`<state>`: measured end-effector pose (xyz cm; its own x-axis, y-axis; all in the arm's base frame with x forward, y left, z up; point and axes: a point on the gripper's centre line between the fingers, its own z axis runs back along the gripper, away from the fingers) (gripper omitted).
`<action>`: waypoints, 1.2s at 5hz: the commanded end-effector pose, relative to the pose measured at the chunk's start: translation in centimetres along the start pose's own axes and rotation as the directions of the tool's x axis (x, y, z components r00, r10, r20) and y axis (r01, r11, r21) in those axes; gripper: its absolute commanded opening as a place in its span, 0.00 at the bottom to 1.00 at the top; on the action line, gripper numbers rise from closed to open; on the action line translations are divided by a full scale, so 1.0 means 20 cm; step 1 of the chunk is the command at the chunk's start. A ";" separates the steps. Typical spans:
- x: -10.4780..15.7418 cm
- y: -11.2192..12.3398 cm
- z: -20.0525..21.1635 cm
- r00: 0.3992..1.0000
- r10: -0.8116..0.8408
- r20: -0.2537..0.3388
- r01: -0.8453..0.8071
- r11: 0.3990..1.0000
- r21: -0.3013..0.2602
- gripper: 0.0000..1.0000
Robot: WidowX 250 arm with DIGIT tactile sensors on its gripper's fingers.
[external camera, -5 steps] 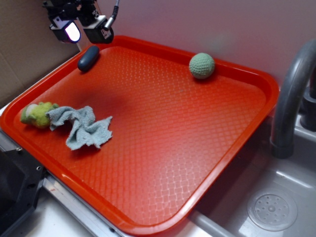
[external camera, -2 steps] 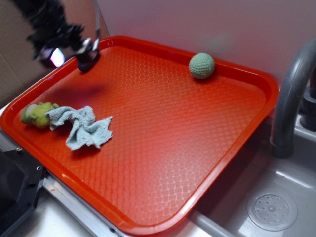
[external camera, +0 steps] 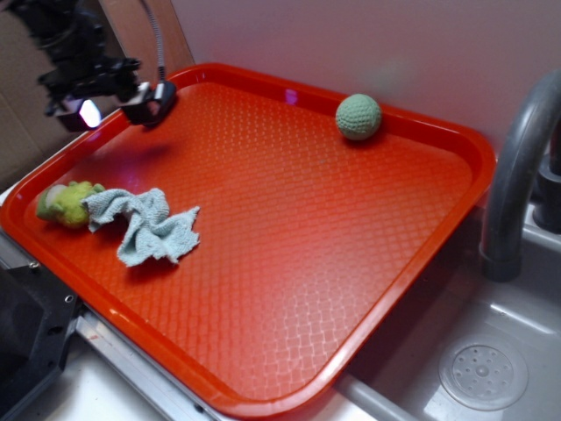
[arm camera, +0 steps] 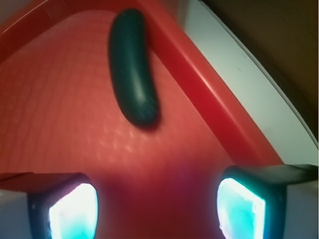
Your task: Grab the plastic pickle.
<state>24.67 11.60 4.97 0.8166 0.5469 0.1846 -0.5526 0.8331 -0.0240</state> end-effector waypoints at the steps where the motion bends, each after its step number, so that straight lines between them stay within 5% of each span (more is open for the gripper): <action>1: 0.08 -0.12 0.02 0.989 -0.140 0.057 0.140 0.990 0.005 1.00; 4: 0.05 -0.12 -0.05 0.983 -0.182 0.038 0.180 0.982 0.048 1.00; 6: 0.17 -0.02 -0.04 0.992 -0.119 0.052 0.118 0.993 0.020 1.00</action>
<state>27.38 12.40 3.46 0.8785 0.4410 0.1837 -0.4522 0.8917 0.0221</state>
